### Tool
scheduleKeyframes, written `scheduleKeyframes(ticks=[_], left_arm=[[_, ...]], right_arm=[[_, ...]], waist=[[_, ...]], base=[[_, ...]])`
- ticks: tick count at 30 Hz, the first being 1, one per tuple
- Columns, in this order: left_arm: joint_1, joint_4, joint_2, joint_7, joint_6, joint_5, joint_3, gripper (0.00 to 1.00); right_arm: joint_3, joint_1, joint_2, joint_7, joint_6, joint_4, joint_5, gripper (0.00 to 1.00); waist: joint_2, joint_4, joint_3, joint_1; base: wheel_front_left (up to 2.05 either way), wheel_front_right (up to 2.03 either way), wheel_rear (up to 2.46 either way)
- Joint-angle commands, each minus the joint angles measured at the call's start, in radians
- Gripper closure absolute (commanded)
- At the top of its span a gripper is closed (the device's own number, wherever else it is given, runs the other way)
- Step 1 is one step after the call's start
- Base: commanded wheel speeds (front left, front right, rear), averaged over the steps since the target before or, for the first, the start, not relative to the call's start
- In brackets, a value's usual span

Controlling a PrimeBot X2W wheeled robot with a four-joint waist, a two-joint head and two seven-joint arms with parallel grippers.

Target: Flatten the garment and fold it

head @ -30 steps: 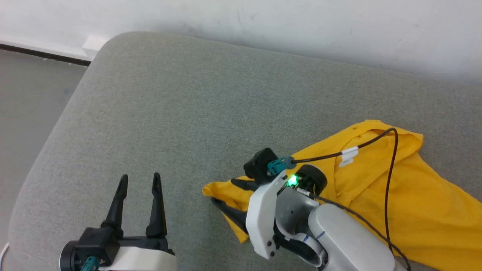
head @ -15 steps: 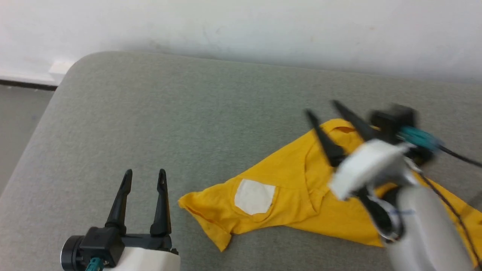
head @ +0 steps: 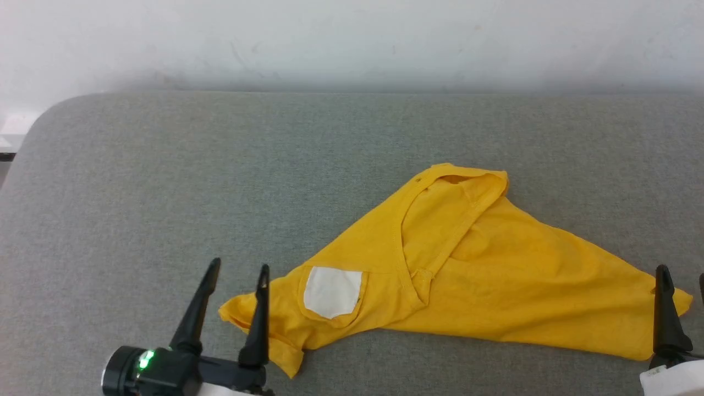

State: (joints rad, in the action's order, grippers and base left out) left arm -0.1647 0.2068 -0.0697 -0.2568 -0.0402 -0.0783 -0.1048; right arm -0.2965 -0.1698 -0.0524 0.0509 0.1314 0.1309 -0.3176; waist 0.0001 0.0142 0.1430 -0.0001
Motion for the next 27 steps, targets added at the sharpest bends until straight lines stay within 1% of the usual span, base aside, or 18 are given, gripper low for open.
scheduleKeyframes(ticks=[1, 4, 6, 9, 13, 17, 20, 23, 27], left_arm=[[-0.007, 0.002, -0.012, -0.005, -0.009, 0.020, -0.010, 0.00], [-0.002, -0.001, -0.032, -0.005, -0.028, 0.044, -0.046, 0.00], [0.008, -0.011, -0.053, 0.016, -0.046, 0.059, -0.080, 0.00], [0.027, -0.032, -0.098, 0.093, -0.069, 0.081, -0.143, 0.00], [0.071, -0.079, -0.183, 0.202, -0.086, 0.097, -0.245, 0.00], [0.131, -0.139, -0.266, 0.291, -0.090, 0.084, -0.365, 0.00], [0.180, -0.181, -0.305, 0.324, -0.090, 0.051, -0.437, 0.00], [0.228, -0.230, -0.329, 0.333, -0.090, 0.062, -0.466, 0.00], [0.281, -0.313, -0.337, 0.315, -0.068, 0.111, -0.471, 0.00]], right_arm=[[0.000, 0.000, 0.002, 0.012, -0.001, 0.000, -0.006, 0.00], [0.003, 0.008, 0.002, 0.020, -0.001, 0.002, -0.011, 0.00], [0.004, 0.021, 0.002, 0.020, -0.001, 0.004, -0.013, 0.00], [0.008, 0.034, 0.002, 0.020, -0.001, 0.005, -0.021, 0.00], [0.012, 0.039, 0.002, 0.016, -0.001, 0.008, -0.020, 0.00], [0.020, 0.049, 0.002, 0.010, -0.001, 0.014, -0.018, 0.00], [0.026, 0.059, 0.002, 0.007, -0.001, 0.016, -0.021, 0.00], [0.031, 0.070, 0.002, 0.008, -0.001, 0.012, -0.022, 0.00], [0.040, 0.080, 0.002, 0.007, -0.001, 0.013, -0.025, 0.00]], waist=[[-0.0001, -0.013, 0.007, 0.0001], [-0.0001, -0.018, 0.007, 0.0001], [-0.0001, -0.015, 0.008, 0.0001], [-0.0001, -0.009, 0.014, 0.0001], [-0.0001, 0.006, 0.028, 0.0001], [-0.0001, 0.010, 0.049, 0.0001], [-0.0001, 0.009, 0.065, 0.0001], [-0.0001, 0.006, 0.081, 0.0001], [-0.0001, -0.002, 0.099, 0.0001]], base=[[0.00, 0.00, 0.00], [0.00, 0.00, 0.00], [0.00, 0.00, 0.00], [0.00, 0.00, 0.00], [0.00, 0.00, 0.00], [0.00, 0.00, 0.00], [0.00, 0.00, 0.00], [0.00, 0.00, 0.00], [0.00, 0.00, 0.00]])
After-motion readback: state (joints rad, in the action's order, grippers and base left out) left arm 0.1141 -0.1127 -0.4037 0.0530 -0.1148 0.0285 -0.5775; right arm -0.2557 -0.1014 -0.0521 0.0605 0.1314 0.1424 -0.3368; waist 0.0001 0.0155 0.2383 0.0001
